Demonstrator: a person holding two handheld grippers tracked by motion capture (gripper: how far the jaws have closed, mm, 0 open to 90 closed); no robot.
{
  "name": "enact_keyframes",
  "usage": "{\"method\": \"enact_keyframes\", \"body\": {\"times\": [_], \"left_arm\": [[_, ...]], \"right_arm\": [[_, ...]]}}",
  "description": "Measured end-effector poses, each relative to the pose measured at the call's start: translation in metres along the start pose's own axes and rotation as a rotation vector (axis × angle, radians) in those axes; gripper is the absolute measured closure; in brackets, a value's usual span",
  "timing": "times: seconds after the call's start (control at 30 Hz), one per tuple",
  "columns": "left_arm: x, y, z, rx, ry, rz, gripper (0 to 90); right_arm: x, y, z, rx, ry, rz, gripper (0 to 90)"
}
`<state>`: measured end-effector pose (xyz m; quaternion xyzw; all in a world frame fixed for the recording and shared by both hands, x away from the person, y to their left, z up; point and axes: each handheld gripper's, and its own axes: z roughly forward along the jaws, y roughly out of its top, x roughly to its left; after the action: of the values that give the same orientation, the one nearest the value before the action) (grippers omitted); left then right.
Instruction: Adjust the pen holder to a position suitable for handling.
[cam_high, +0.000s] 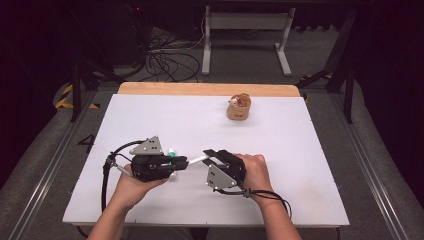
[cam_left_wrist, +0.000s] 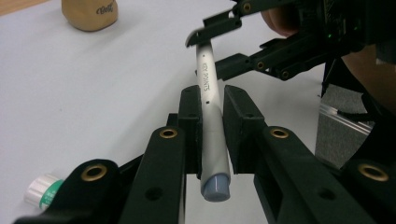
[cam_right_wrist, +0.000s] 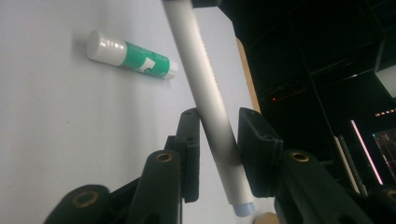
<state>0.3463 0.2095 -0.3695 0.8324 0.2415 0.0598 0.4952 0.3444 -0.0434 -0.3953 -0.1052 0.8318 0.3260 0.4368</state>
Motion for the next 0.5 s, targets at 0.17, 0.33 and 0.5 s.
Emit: {"method": "enact_keyframes", "body": {"times": [0.17,0.33,0.5], "left_arm": [[-0.001,0.0,-0.004,-0.034,0.007,0.005,77.5],[-0.001,-0.001,-0.008,-0.072,0.039,0.058,69.3],[0.001,-0.003,-0.012,-0.105,0.063,0.057,59.5]], "right_arm": [[0.004,0.001,0.003,0.01,0.038,-0.025,76.8],[0.006,0.002,0.005,0.005,0.081,-0.019,78.4],[0.004,-0.001,0.007,0.001,0.094,0.031,78.4]]}}
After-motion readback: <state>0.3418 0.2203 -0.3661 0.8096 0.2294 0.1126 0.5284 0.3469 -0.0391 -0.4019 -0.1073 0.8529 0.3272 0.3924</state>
